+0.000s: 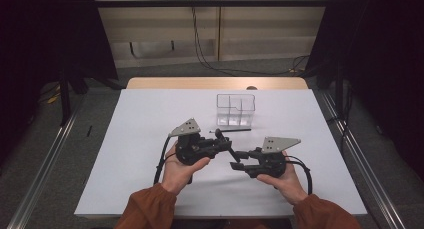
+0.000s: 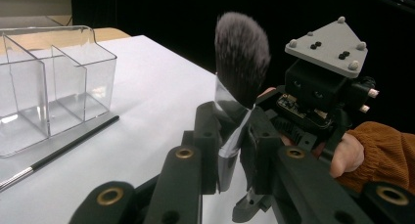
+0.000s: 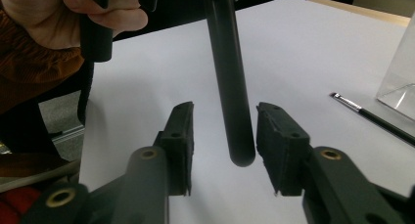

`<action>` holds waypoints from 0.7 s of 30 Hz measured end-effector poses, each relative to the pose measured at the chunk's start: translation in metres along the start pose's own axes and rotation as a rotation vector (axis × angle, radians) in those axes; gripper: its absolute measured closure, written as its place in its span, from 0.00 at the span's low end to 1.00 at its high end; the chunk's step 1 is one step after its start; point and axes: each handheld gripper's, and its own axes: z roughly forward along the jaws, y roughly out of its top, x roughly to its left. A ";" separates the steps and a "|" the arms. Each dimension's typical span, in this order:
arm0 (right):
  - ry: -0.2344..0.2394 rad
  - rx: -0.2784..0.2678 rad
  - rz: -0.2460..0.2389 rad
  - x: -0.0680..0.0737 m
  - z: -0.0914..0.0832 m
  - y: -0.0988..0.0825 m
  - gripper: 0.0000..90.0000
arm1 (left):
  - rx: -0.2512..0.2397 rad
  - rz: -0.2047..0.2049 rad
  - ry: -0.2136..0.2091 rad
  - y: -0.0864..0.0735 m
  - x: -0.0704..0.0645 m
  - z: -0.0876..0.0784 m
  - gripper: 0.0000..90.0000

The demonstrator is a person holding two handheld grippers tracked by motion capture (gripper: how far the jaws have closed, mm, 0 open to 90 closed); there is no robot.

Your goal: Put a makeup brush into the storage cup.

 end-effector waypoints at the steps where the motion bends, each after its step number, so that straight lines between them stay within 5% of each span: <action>1: -0.001 -0.001 0.001 0.000 0.000 0.000 0.61 | 0.000 -0.002 0.000 0.000 0.000 0.000 0.87; 8: -0.011 -0.008 0.016 -0.002 -0.002 0.000 0.35 | 0.018 0.024 0.008 0.000 0.001 -0.001 0.87; 21: -0.011 -0.019 0.034 -0.001 -0.004 0.001 0.16 | 0.027 0.043 0.040 0.009 0.005 -0.015 0.88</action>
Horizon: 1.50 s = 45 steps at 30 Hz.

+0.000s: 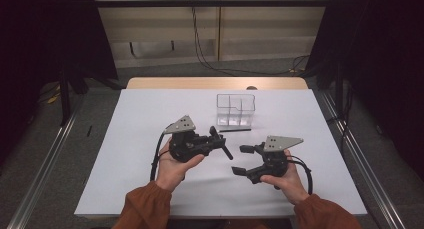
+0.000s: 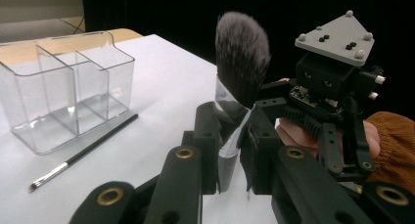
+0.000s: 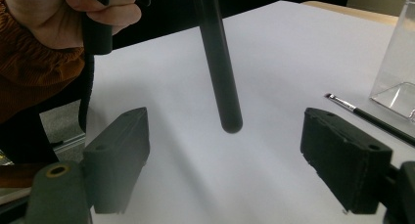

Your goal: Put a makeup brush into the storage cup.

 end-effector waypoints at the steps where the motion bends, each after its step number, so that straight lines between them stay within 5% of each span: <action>1: 0.000 -0.006 0.006 0.000 0.000 0.000 0.15 | 0.001 -0.001 0.001 0.001 0.001 -0.002 0.88; 8: -0.001 -0.002 -0.006 0.001 -0.002 -0.001 0.07 | 0.018 0.012 0.013 0.004 0.003 -0.009 0.88; 18: -0.013 -0.002 -0.010 0.002 -0.002 0.000 0.07 | 0.039 0.026 0.020 0.008 0.004 -0.014 0.88; 22: -0.010 -0.004 -0.011 0.002 -0.002 0.000 0.07 | 0.077 0.008 0.015 0.008 0.005 -0.012 0.88; 31: 0.001 -0.005 -0.025 0.005 0.000 0.000 0.03 | 0.144 0.048 0.010 0.011 0.003 -0.010 0.88; 39: -0.001 -0.043 0.014 0.004 0.002 0.001 0.02 | 0.192 0.047 0.013 0.014 0.003 -0.003 0.88; 45: 0.017 -0.022 0.031 0.006 0.007 0.000 0.03 | 0.252 0.086 -0.024 0.017 -0.003 0.004 0.88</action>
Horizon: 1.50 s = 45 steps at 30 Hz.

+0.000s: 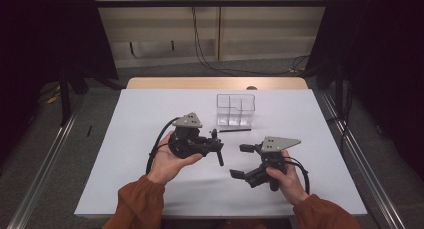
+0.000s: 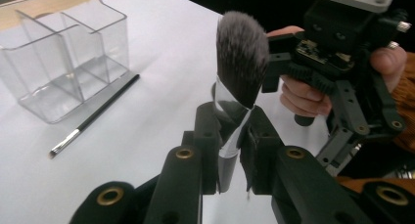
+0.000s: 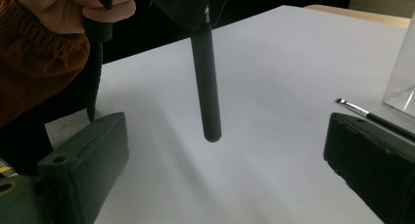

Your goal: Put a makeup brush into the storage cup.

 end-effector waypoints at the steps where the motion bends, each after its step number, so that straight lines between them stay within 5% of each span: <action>1: 0.002 0.000 -0.003 0.000 0.001 0.000 0.03 | 0.003 0.002 -0.001 -0.001 -0.001 0.002 0.88; 10: -0.048 -0.012 -0.079 0.000 0.006 -0.001 0.09 | 0.014 -0.020 -0.003 -0.003 -0.001 0.009 0.88; 16: 0.019 -0.004 -0.090 0.004 0.011 0.004 0.10 | 0.015 -0.028 -0.008 -0.004 0.000 0.010 0.88; 20: 0.018 0.007 -0.080 0.007 0.016 0.008 0.14 | 0.017 -0.034 -0.006 -0.004 -0.001 0.011 0.88; 32: 0.042 0.017 -0.044 0.004 0.021 0.009 0.61 | 0.019 -0.042 -0.018 -0.005 -0.001 0.015 0.88; 45: 0.046 0.018 -0.040 0.005 0.023 0.009 0.79 | 0.016 -0.039 -0.011 -0.006 -0.002 0.017 0.88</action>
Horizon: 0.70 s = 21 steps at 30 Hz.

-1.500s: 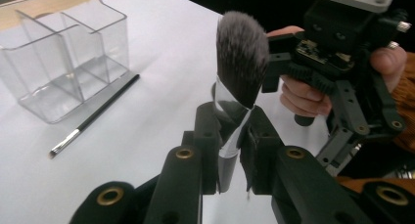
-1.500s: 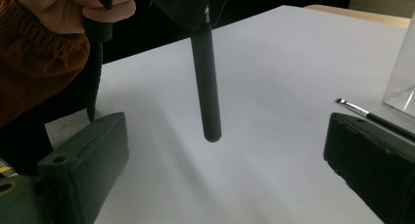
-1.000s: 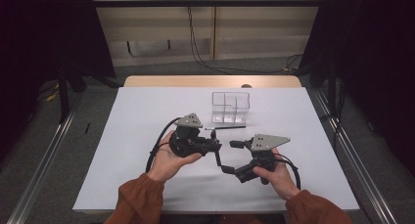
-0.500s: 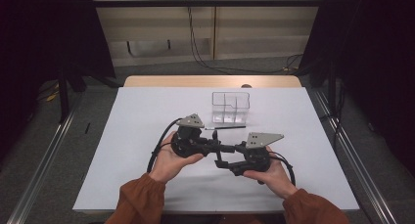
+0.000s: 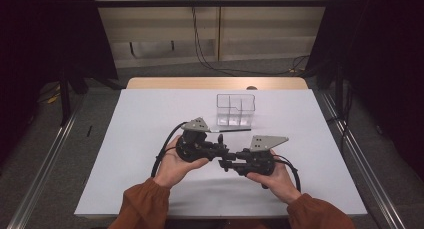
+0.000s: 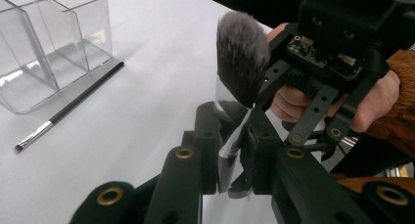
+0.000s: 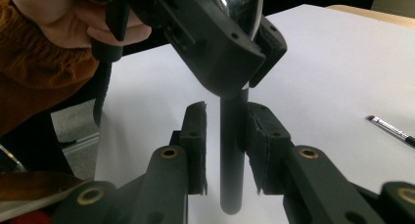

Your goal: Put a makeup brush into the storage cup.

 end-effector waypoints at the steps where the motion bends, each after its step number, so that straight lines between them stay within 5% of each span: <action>1: -0.003 -0.004 0.003 0.000 0.000 0.000 0.80 | -0.002 -0.002 -0.001 0.000 0.000 0.000 0.88; 6: 0.004 0.008 0.021 -0.002 -0.001 0.000 0.87 | 0.002 0.001 -0.010 -0.001 0.000 0.001 0.88; 21: 0.000 -0.004 0.005 -0.001 -0.004 0.003 0.88 | -0.039 0.006 -0.009 -0.002 -0.001 -0.001 0.87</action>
